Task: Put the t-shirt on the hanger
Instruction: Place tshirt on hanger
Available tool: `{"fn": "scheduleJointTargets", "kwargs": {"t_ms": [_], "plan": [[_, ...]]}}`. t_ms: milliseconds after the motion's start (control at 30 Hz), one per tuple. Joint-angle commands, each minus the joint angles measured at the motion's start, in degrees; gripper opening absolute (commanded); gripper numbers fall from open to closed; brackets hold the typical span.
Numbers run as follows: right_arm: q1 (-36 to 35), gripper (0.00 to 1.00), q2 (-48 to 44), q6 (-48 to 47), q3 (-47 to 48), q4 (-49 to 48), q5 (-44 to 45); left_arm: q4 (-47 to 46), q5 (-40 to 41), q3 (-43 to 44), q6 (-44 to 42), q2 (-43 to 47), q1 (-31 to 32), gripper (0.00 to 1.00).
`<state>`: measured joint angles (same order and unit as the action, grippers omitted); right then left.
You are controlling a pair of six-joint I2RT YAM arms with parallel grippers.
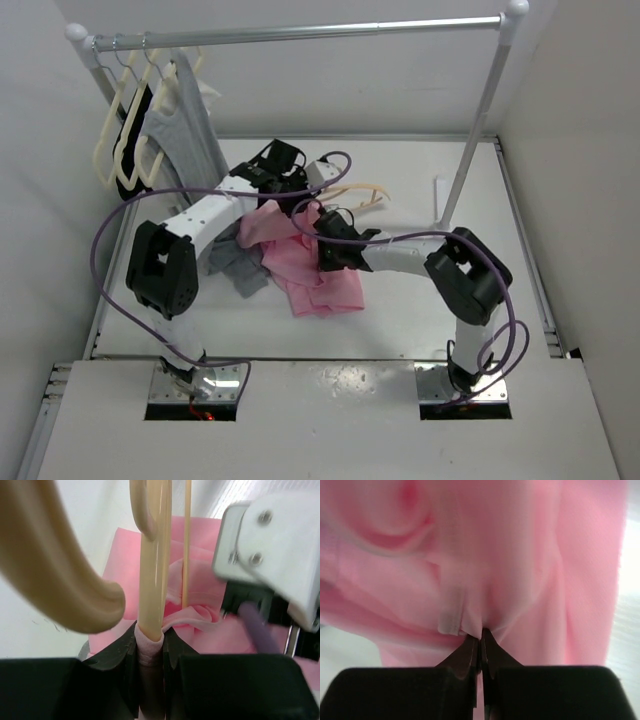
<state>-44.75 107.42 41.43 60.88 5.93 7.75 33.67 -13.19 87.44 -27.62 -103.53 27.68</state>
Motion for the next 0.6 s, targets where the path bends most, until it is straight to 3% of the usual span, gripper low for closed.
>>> {"fn": "scheduleJointTargets", "kwargs": {"t_ms": [0, 200, 567], "plan": [[3.25, 0.0, -5.87, 2.34, -5.21, -0.31, 3.24, 0.43, -1.66, -0.6, -2.43, 5.96, 0.09, 0.0], [12.22, 0.0, -16.09, 5.06, -18.25, 0.83, 5.35, 8.15, -8.51, -1.31, -8.76, 10.0, -4.82, 0.0], [30.67, 0.0, -19.35, 3.04, -18.26, 3.82, -2.56, 17.74, -14.85, -4.9, -23.15, 15.63, -9.4, 0.0]]}}
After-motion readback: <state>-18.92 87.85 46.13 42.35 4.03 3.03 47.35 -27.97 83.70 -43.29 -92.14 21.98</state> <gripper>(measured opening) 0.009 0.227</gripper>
